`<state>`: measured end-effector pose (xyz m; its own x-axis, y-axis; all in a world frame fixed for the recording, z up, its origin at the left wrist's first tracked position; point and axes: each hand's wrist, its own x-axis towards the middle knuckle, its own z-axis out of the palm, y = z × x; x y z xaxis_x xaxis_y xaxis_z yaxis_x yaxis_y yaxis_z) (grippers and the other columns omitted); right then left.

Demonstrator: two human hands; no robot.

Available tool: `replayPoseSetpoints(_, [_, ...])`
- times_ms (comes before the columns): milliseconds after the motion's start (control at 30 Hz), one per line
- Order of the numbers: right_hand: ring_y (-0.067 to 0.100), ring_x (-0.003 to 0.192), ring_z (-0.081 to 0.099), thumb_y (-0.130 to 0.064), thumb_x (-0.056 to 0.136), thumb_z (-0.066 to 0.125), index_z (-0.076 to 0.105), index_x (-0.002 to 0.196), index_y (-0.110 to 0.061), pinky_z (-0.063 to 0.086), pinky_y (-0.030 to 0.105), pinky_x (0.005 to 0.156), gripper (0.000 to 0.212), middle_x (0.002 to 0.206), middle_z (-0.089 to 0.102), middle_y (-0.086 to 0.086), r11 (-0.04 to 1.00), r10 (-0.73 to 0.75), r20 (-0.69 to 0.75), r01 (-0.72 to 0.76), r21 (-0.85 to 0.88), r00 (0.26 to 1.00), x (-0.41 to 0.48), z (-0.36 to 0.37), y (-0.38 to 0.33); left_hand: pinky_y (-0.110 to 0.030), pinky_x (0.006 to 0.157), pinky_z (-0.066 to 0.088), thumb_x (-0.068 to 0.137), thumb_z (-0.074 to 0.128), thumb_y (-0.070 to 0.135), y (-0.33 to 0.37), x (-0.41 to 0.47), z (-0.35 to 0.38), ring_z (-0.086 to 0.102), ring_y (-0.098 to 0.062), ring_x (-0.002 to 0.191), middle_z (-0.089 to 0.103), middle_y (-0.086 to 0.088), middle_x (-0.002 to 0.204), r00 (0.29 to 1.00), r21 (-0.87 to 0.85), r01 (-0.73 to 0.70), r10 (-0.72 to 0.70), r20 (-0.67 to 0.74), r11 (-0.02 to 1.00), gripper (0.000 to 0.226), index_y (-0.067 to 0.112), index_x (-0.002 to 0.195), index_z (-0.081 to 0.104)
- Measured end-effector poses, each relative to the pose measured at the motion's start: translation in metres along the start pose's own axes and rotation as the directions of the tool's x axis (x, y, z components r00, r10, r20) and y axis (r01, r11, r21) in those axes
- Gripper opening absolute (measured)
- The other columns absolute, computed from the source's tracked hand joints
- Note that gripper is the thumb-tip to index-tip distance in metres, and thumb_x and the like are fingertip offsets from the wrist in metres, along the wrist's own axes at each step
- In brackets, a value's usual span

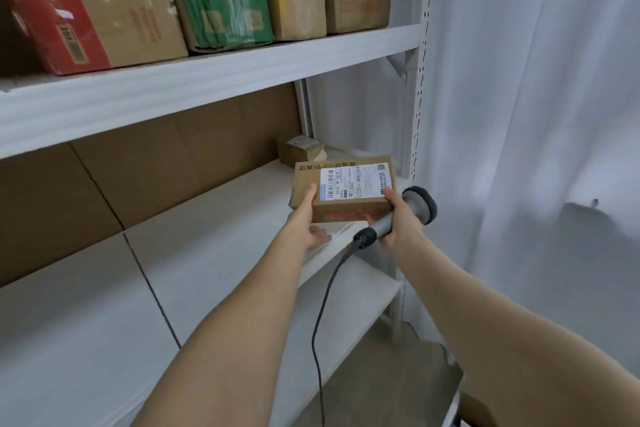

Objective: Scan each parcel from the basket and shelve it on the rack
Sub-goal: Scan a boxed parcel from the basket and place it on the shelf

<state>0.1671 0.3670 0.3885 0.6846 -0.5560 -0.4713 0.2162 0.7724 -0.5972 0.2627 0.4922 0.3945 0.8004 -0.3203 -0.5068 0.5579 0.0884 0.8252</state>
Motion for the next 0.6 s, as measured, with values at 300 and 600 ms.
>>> replayPoseSetpoints(300, [0.025, 0.09, 0.062, -0.023, 0.083, 0.077, 0.052, 0.13, -0.01, 0.055, 0.035, 0.058, 0.055, 0.102, 0.06, 0.01, 0.949, 0.066, 0.084, -0.037, -0.312, 0.994, 0.075, 0.03, -0.018, -0.044, 0.077, 0.055, 0.081, 0.072, 0.04, 0.027, 0.062, 0.023, 0.064, -0.021, 0.085, 0.069, -0.005, 0.098, 0.976, -0.128, -0.105, 0.078, -0.201, 0.986, 0.047, 0.019, 0.119, 0.055])
replayPoseSetpoints(600, [0.024, 0.083, 0.07, -0.031, 0.085, 0.074, 0.055, 0.123, -0.009, 0.058, 0.035, 0.06, 0.048, 0.102, 0.068, 0.013, 0.924, 0.207, 0.167, -0.137, -0.358, 0.964, 0.145, 0.087, -0.02, -0.036, 0.078, 0.054, 0.084, 0.068, 0.045, 0.062, 0.164, -0.024, 0.065, -0.024, 0.091, 0.069, -0.006, 0.112, 0.912, 0.073, -0.118, 0.137, -0.386, 0.99, 0.05, 0.014, 0.121, 0.058])
